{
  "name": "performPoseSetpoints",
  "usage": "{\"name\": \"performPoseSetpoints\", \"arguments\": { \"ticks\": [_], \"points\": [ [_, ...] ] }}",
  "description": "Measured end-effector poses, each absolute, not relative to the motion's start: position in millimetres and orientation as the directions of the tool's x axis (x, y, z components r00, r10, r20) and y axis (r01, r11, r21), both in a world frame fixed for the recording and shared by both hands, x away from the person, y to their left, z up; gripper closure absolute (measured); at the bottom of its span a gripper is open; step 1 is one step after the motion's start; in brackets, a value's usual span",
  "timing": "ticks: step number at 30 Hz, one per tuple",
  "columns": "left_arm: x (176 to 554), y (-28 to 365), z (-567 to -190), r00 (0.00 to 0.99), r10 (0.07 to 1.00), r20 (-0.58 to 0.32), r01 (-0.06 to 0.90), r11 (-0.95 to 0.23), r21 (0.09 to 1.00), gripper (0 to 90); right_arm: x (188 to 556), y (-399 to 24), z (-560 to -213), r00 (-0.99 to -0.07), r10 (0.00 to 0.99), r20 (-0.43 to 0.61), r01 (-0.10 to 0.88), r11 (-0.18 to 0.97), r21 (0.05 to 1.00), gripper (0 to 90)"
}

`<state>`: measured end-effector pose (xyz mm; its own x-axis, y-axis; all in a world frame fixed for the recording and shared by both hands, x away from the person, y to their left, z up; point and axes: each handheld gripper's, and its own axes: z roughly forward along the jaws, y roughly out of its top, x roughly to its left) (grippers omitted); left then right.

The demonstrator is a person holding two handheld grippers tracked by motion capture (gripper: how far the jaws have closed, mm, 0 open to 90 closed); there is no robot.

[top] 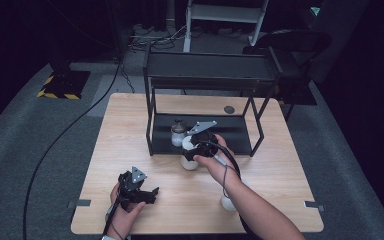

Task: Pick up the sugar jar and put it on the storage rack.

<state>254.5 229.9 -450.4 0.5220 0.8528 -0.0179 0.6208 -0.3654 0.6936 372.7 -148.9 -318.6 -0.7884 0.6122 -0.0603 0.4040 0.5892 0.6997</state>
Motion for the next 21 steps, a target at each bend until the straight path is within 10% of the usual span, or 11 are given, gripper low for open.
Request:
{"name": "performPoseSetpoints", "arguments": {
  "ticks": [21],
  "points": [
    [254.5,229.9,-450.4,0.522,0.853,-0.018,0.621,-0.365,0.694,3.6,391.5,-166.4,-290.7,-0.738,0.672,-0.065,0.422,0.533,0.733,33.3]
  ]
}}
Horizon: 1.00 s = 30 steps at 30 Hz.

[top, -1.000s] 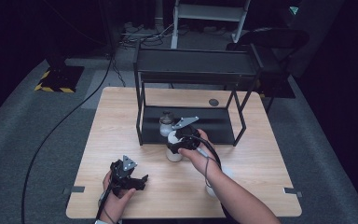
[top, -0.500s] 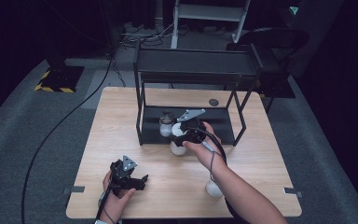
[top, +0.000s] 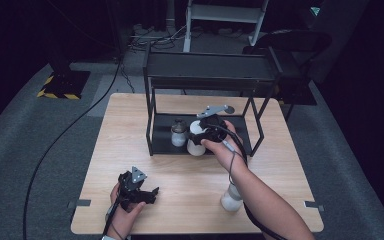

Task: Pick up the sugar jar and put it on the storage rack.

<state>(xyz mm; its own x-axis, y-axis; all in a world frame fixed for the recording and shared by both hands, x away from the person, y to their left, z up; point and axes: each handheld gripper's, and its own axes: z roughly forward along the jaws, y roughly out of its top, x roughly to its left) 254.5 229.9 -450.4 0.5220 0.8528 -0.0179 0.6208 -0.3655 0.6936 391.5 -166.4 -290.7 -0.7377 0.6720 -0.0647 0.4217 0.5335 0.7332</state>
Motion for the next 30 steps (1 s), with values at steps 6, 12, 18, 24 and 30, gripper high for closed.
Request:
{"name": "performPoseSetpoints", "arguments": {
  "ticks": [6,12,18,24,30],
  "points": [
    [254.5,229.9,-450.4,0.522,0.853,-0.018,0.621,-0.366,0.694,3.6,401.7,-170.8,-290.8,-0.714,0.697,-0.064,0.436,0.515,0.738,33.3],
    [254.6,229.9,-450.3,0.522,0.853,-0.018,0.621,-0.366,0.693,3.6,414.7,-172.1,-295.5,-0.696,0.716,-0.059,0.456,0.503,0.734,33.3],
    [254.6,229.9,-450.3,0.522,0.853,-0.017,0.621,-0.366,0.693,3.6,427.2,-170.4,-303.3,-0.687,0.724,-0.058,0.469,0.503,0.726,33.3],
    [254.6,229.9,-450.3,0.523,0.852,-0.017,0.62,-0.367,0.693,3.6,438.7,-167.2,-311.7,-0.689,0.723,-0.048,0.479,0.504,0.719,33.3],
    [254.5,229.9,-450.4,0.522,0.853,-0.017,0.621,-0.366,0.694,3.6,445.4,-163.0,-317.6,-0.685,0.727,-0.047,0.494,0.511,0.703,33.3]
  ]
}}
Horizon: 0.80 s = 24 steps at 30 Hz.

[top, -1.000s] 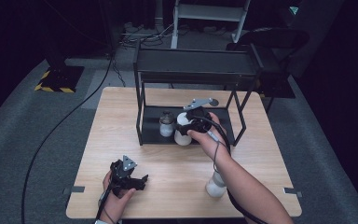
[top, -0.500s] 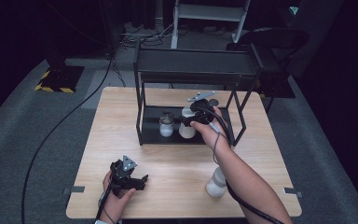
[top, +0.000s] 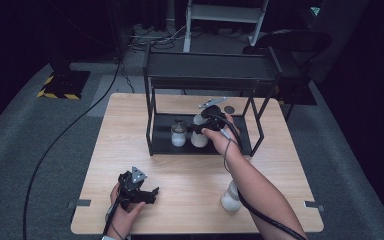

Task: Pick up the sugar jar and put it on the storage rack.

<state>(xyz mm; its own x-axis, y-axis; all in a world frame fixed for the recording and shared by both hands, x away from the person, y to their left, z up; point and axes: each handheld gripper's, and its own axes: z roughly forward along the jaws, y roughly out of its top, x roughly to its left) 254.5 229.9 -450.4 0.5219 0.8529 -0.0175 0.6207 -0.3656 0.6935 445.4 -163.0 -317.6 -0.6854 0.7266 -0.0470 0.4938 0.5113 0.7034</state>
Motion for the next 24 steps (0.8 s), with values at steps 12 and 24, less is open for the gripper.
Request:
{"name": "performPoseSetpoints", "arguments": {
  "ticks": [12,24],
  "points": [
    [254.5,229.9,-450.4,0.522,0.853,-0.018,0.621,-0.365,0.694,3.6,454.0,-164.2,-327.4,-0.676,0.736,-0.021,0.521,0.498,0.693,33.3],
    [254.5,229.9,-450.3,0.522,0.853,-0.017,0.621,-0.366,0.693,3.6,443.8,-174.2,-316.8,-0.674,0.738,-0.011,0.494,0.462,0.736,15.4]
  ]
}}
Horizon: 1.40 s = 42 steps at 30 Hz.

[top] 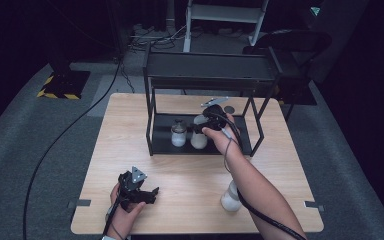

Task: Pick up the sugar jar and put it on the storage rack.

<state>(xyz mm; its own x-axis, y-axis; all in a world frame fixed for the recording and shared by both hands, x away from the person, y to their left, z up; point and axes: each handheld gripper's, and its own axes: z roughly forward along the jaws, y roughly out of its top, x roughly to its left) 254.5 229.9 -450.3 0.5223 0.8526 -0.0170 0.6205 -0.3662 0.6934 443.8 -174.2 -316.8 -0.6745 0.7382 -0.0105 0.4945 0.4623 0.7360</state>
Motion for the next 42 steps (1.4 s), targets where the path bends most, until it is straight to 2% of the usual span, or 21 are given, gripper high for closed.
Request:
{"name": "performPoseSetpoints", "arguments": {
  "ticks": [3,11,23,42],
  "points": [
    [254.5,229.8,-450.4,0.522,0.853,-0.017,0.621,-0.366,0.694,3.6,434.2,-180.2,-308.5,-0.675,0.737,-0.024,0.473,0.457,0.753,11.0],
    [254.5,229.8,-450.4,0.522,0.853,-0.017,0.621,-0.366,0.694,3.5,407.3,-200.2,-290.9,-0.683,0.73,-0.019,0.444,0.436,0.783,7.9],
    [254.4,229.9,-450.6,0.522,0.853,-0.018,0.62,-0.365,0.694,3.6,372.5,-229.8,-273.4,-0.717,0.698,0.002,0.422,0.431,0.798,7.3],
    [254.4,229.9,-450.6,0.522,0.852,-0.017,0.62,-0.366,0.694,3.5,316.2,-259.9,-260.2,-0.735,0.677,-0.043,0.386,0.469,0.794,7.7]
  ]
}}
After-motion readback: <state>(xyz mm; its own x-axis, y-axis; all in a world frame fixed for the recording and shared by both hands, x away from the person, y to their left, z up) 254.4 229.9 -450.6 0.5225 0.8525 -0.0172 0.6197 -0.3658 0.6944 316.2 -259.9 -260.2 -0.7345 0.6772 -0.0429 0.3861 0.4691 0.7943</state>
